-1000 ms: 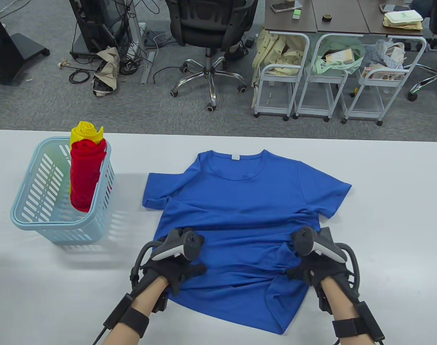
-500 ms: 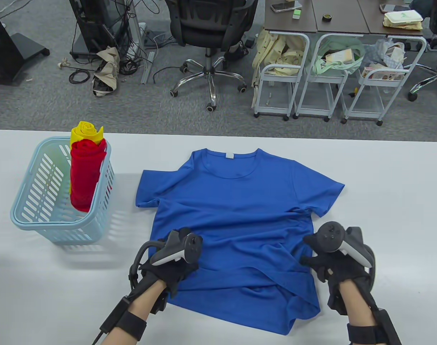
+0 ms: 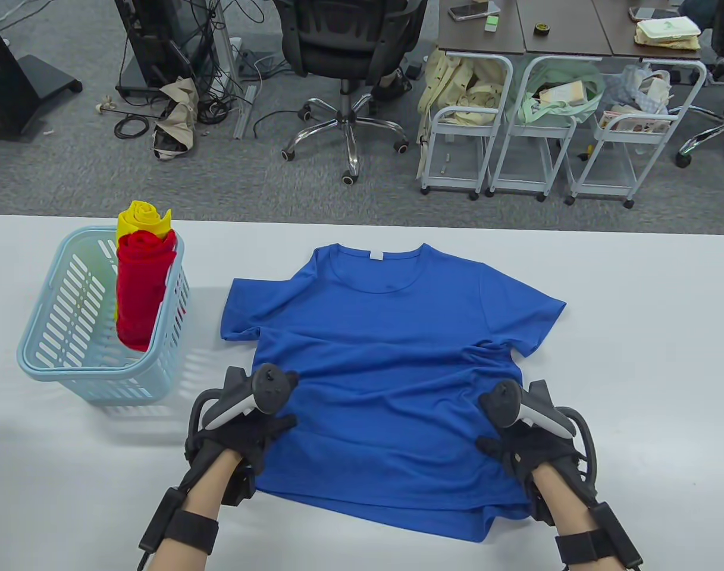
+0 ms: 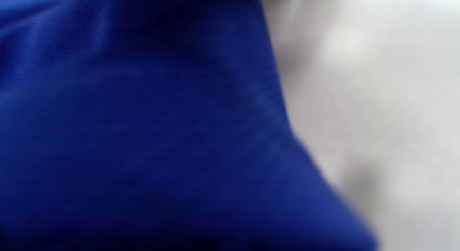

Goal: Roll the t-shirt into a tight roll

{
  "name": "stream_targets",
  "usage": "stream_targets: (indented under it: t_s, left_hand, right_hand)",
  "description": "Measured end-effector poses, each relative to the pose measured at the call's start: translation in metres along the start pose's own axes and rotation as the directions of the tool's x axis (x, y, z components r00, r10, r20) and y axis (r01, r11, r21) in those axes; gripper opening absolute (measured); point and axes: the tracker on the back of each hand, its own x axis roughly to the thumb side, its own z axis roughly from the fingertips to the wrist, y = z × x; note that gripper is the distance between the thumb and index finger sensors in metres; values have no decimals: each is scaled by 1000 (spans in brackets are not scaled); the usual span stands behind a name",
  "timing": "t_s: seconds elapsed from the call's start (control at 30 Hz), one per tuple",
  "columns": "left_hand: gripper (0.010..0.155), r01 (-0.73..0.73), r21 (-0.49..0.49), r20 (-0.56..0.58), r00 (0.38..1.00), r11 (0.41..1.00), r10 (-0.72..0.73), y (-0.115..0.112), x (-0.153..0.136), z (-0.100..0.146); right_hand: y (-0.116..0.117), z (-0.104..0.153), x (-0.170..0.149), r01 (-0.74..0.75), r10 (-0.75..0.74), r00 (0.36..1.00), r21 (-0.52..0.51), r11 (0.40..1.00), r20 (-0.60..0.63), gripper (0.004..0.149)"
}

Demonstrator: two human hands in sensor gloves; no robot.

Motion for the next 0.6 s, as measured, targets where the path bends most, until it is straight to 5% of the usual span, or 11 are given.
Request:
stream_targets:
  t_s: [0.07, 0.2, 0.37, 0.43, 0.53, 0.6]
  left_hand:
    - [67, -8, -59, 45, 999, 998, 11, -12, 8, -7]
    - [67, 151, -21, -7, 988, 988, -151, -14, 21, -7]
    - [68, 413, 167, -61, 911, 895, -408, -6, 38, 6]
    - [62, 281, 189, 36, 955, 941, -293, -6, 46, 7]
    - [55, 30, 2, 139, 990, 1000, -30, -24, 51, -6]
    - [65, 114, -187, 53, 993, 976, -105, -34, 49, -14]
  right_hand:
    - [-5, -3, -4, 60, -62, 998, -45, 997, -32, 77]
    - [-13, -3, -13, -5, -29, 983, -184, 983, -180, 76]
    - [-21, 13, -8, 17, -32, 998, -281, 959, -49, 59]
    - [-24, 15, -7, 54, -43, 998, -299, 953, 43, 50]
    - [-16, 9, -4, 54, -34, 994, -213, 976, 100, 49]
    - [-14, 8, -5, 79, -57, 992, -201, 977, 110, 52]
